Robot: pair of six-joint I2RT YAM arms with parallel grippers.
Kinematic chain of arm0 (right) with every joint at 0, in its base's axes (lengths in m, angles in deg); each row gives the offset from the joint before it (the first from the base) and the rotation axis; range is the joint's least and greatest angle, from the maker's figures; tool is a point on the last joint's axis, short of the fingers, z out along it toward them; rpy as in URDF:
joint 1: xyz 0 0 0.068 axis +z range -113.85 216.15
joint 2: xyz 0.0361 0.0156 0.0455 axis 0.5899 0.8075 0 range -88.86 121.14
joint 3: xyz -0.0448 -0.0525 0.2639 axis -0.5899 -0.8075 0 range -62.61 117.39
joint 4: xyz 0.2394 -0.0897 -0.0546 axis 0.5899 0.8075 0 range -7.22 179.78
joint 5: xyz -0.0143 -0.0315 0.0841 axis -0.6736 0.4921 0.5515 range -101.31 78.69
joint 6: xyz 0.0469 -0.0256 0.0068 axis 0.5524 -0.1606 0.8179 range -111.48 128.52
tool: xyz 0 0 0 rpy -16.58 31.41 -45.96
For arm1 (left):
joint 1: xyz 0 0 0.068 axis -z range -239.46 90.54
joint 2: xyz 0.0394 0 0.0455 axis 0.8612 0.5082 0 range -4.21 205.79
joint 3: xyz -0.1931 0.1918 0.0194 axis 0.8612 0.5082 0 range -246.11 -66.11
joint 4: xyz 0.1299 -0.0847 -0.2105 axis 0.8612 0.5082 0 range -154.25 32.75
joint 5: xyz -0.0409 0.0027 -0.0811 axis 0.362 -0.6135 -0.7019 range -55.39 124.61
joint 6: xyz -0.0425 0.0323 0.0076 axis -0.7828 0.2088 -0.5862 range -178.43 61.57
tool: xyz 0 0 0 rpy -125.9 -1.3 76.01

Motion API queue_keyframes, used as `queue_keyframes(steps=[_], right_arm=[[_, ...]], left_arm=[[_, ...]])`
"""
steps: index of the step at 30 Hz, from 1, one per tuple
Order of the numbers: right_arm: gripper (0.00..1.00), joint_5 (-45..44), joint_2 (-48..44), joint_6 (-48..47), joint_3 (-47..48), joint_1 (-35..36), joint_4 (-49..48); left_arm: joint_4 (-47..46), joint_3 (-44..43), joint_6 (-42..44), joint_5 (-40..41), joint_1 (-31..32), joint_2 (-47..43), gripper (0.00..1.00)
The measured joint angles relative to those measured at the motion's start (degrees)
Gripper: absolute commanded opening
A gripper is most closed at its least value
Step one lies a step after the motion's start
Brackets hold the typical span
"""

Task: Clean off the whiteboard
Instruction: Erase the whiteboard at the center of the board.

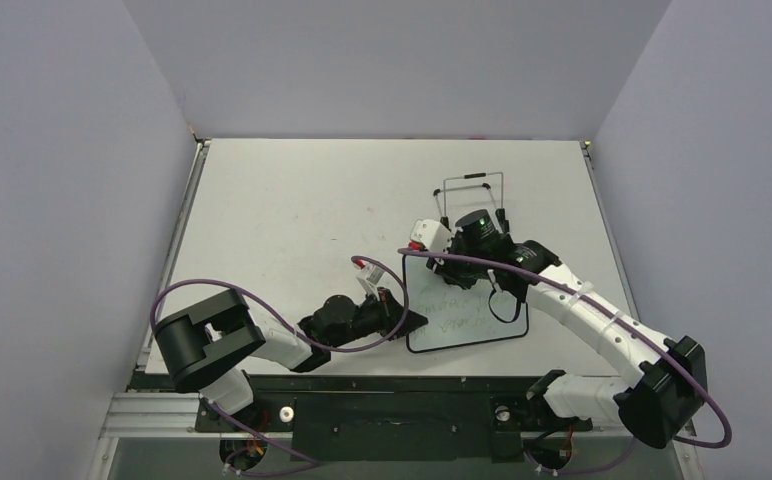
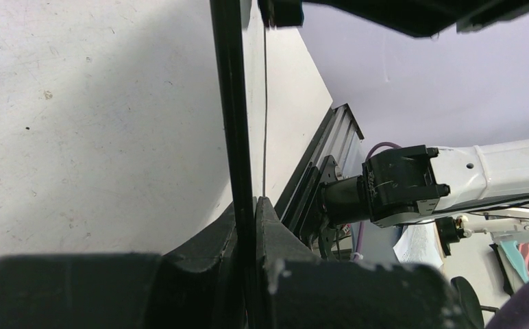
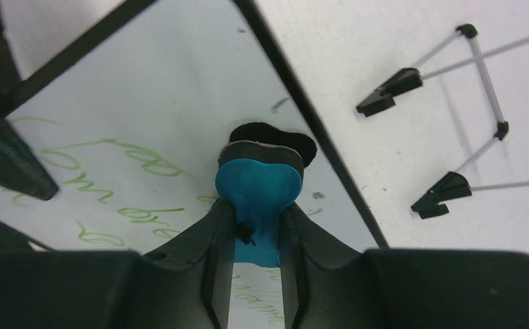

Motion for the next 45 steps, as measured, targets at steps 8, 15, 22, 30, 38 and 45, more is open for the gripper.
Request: queue_keyframes(steps=[8, 15, 22, 30, 38, 45], right_arm=[[0.0, 1.1, -0.5, -0.6, 0.0, 0.0, 0.6], [0.0, -1.2, 0.7, 1.6, 1.1, -2.4, -0.6], [0.0, 3.5, 0.4, -4.8, 0.9, 1.3, 3.1], [0.0, 1.7, -1.7, -3.8, -1.0, -3.2, 2.4], [0.0, 1.4, 1.1, -4.4, 1.4, -2.6, 3.2], [0.0, 4.3, 1.1, -3.9, 1.8, -5.3, 3.6]], left_arm=[[-0.4, 0.1, 0.2, -0.1, 0.0, 0.0, 0.0], [-0.4, 0.1, 0.1, 0.1, 0.0, 0.0, 0.0], [-0.6, 0.4, 0.0, 0.2, 0.0, 0.0, 0.0], [-1.0, 0.4, 0.9, -0.1, 0.0, -0.1, 0.0], [-1.0, 0.7, 0.6, 0.7, -0.1, -0.3, 0.0], [-1.0, 0.8, 0.7, 0.7, -0.1, -0.5, 0.0]])
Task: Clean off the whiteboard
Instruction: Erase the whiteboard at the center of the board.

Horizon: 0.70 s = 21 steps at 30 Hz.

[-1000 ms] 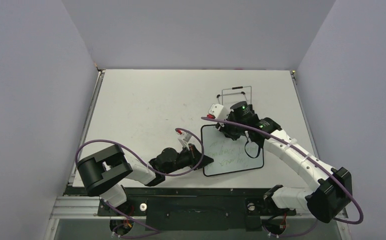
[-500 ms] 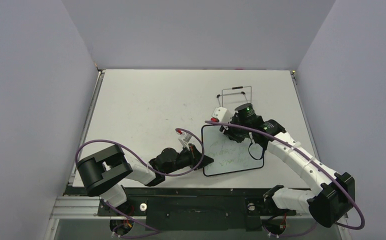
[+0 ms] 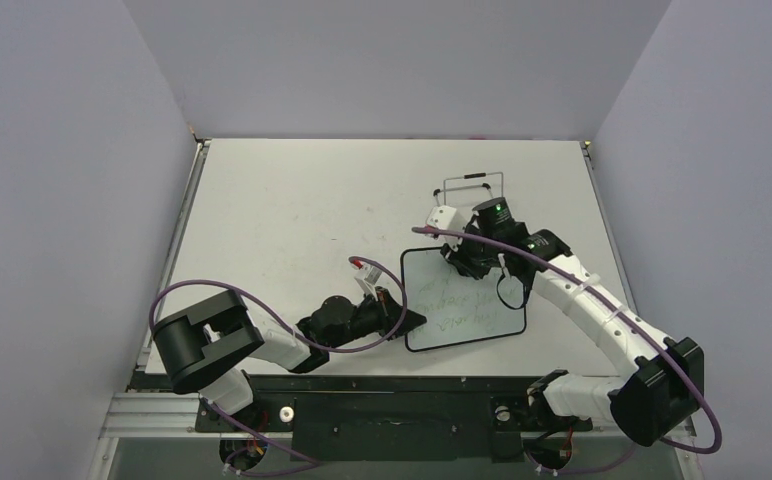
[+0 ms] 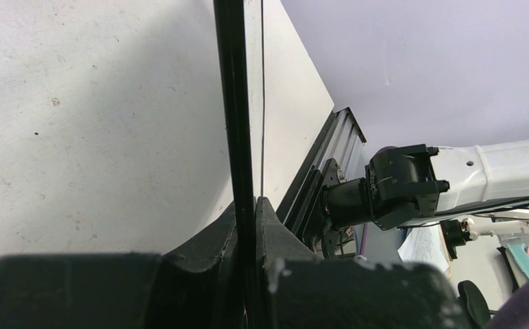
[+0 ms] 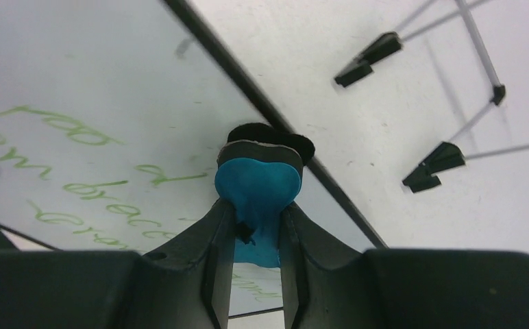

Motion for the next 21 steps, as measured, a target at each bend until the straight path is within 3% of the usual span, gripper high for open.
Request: queue_keyframes(steps=[6, 16, 21], right_arm=[[0.0, -1.8, 0.0, 2.6, 0.8, -3.5, -1.7], [0.0, 1.5, 0.0, -1.5, 0.0, 4.5, 0.1], [0.0, 1.6, -0.6, -2.7, -1.5, 3.7, 0.1]], left_arm=[[0.2, 0.0, 0.5, -0.1, 0.0, -0.4, 0.0], [0.8, 0.0, 0.4, -0.1, 0.0, -0.7, 0.0], [1.6, 0.1, 0.2, 0.1, 0.0, -1.3, 0.0]])
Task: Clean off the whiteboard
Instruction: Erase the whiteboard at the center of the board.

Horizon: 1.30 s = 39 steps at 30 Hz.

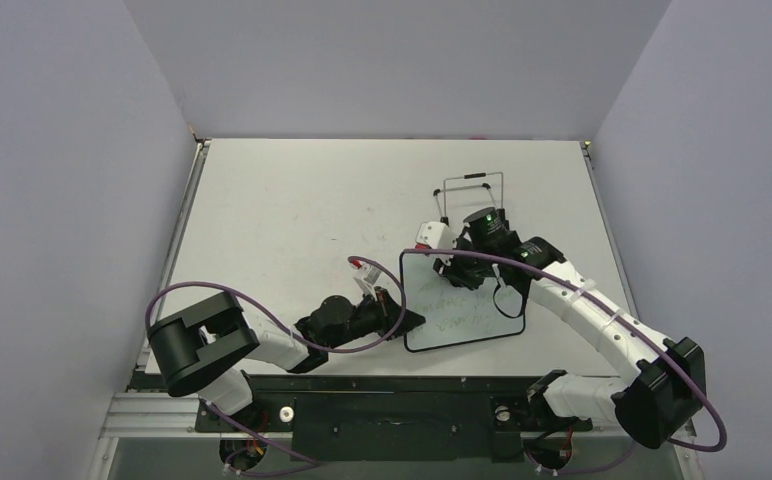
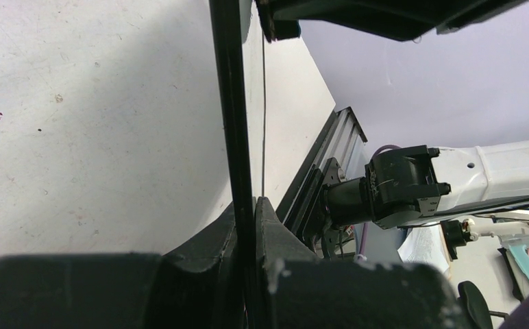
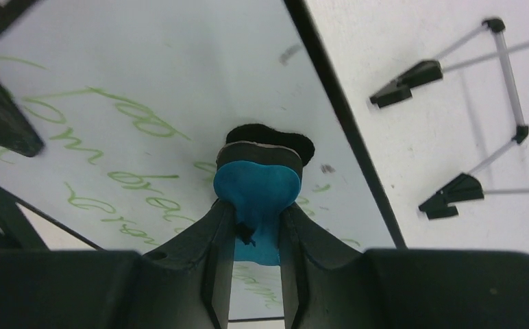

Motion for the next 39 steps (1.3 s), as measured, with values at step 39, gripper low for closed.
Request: queue_keyframes(steps=[39], right_arm=[[0.0, -10.5, -0.4, 3.3, -2.2, -2.4, -5.3]], left_arm=[[-0.1, 0.8, -0.5, 0.6, -0.3, -0.6, 0.0]])
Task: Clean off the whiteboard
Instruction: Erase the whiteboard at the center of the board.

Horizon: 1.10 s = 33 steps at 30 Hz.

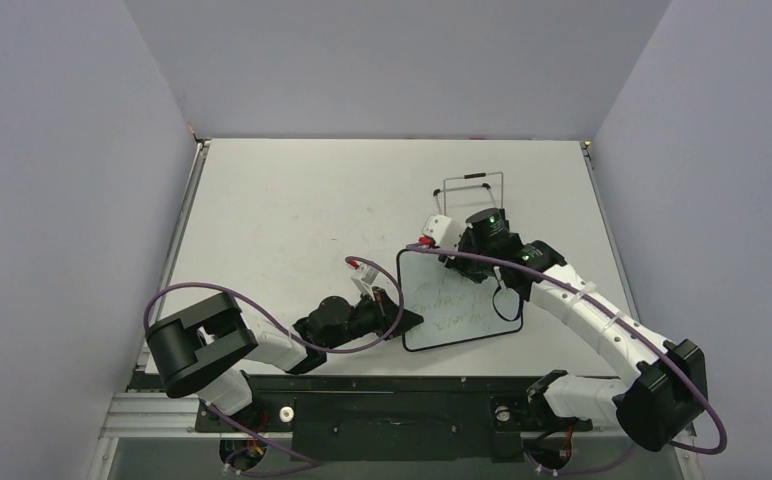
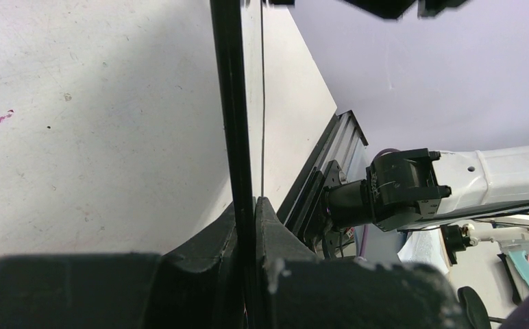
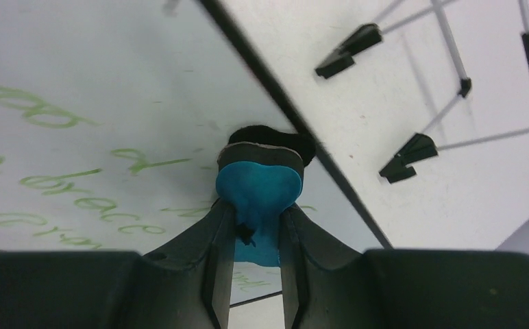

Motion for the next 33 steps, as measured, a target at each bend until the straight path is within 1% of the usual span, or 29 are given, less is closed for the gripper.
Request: queue_keyframes(steps=[3, 7, 10, 15, 17, 21, 27, 31, 33], right_arm=[[0.0, 2.8, -1.6, -2.6, -1.2, 2.6, 1.9], [0.0, 4.5, -2.5, -4.1, -1.9, 4.0, 3.5], [0.0, 3.5, -2.5, -3.0, -1.9, 3.1, 3.0], [0.0, -2.0, -2.4, -0.1, -1.9, 0.0, 0.3], [0.0, -2.4, -2.5, 0.2, -2.0, -0.5, -0.3], [0.0, -0.6, -3.9, -0.8, -3.6, 0.2, -0.7], [0.0, 4.3, -6.4, -4.2, -6.2, 3.7, 1.5], [0.0, 4.5, -6.6, -4.3, -6.8, 2.9, 1.1], [0.0, 4.3, -6.6, -3.5, -6.8, 1.3, 0.8]], left_arm=[[0.0, 0.0, 0.2, -0.1, 0.0, 0.0, 0.0], [0.0, 0.0, 0.7, -0.3, 0.0, -0.3, 0.0], [0.1, 0.0, 0.7, -0.3, 0.0, -0.3, 0.0], [0.5, 0.0, 0.8, -0.3, 0.0, -0.7, 0.0], [0.9, 0.0, 1.1, -0.3, 0.0, -1.1, 0.0], [1.2, 0.0, 1.2, -0.3, 0.0, -1.3, 0.0], [1.2, 0.0, 1.6, -0.4, 0.0, -1.4, 0.0], [1.2, 0.0, 1.6, -0.4, 0.0, -1.4, 0.0], [1.2, 0.0, 1.6, -0.4, 0.0, -1.4, 0.0]])
